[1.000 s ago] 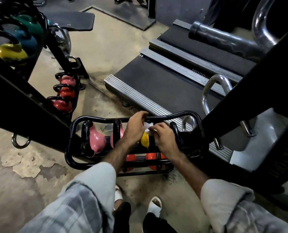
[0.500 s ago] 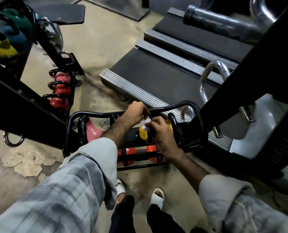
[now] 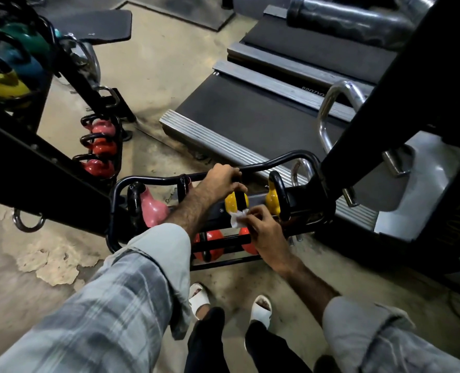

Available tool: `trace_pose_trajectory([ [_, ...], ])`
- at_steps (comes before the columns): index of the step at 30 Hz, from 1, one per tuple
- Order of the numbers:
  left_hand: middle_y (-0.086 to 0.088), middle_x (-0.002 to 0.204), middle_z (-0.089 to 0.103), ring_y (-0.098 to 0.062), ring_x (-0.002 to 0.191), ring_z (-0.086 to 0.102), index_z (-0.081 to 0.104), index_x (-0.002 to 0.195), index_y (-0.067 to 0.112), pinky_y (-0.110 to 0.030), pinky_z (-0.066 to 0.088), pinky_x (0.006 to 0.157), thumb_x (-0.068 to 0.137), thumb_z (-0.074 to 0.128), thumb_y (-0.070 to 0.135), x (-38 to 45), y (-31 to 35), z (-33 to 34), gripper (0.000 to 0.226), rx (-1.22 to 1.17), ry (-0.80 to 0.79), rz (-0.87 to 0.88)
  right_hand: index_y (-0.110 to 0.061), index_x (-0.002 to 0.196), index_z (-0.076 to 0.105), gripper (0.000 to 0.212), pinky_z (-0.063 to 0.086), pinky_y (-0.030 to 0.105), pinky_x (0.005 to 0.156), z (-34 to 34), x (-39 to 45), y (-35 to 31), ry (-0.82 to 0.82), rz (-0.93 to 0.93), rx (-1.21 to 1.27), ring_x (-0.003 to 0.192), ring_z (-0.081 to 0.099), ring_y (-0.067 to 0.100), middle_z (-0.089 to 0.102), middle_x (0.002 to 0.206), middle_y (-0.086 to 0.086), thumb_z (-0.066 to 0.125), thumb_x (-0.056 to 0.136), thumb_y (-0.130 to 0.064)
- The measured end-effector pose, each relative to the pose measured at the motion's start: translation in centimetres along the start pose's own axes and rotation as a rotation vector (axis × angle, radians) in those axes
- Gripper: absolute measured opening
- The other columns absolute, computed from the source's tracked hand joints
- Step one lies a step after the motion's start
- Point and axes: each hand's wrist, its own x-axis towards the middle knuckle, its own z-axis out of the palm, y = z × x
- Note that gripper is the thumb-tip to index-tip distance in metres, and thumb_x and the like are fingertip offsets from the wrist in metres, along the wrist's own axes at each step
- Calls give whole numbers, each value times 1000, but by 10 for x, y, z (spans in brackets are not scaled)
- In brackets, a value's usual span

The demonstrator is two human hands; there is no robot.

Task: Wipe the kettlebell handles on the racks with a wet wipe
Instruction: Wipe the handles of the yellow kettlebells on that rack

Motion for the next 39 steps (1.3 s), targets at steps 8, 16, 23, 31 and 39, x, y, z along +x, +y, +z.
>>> trace_pose_trajectory([
  [8,-7,109,69,-26,105,61,72,103,15,-36,50,90,79,73,32,-3,-3,0,30,7,33,15,-7,96,71,11,39,2,72,5,8,-9,263,165,61,77,56,9,57,91,5,65,86,-9],
  [16,-12,122,63,-28,113,57,68,111,12,-41,50,91,56,78,59,-8,1,-9,73,88,-66,79,-8,91,68,22,34,-2,72,17,9,-16,337,479,149,81,58,10,66,90,3,60,80,9],
  [23,-5,94,69,-26,93,61,68,94,17,-38,53,75,60,77,58,-7,-2,-5,55,84,-51,119,-19,93,75,13,48,9,66,6,37,-21,255,801,482,78,64,3,70,82,-9,66,90,-28],
  [31,-11,106,67,-30,105,57,63,117,13,-41,50,85,65,77,53,-10,-6,-5,67,81,-41,134,2,119,63,32,39,9,58,-45,51,-23,-339,778,663,75,49,5,59,93,2,42,95,6],
  [39,-9,101,69,-27,100,60,68,107,13,-39,52,82,67,78,49,-11,-8,-8,55,35,-24,153,-2,114,65,31,53,15,63,-39,39,-26,-279,617,539,68,68,5,69,86,5,72,83,-1],
])
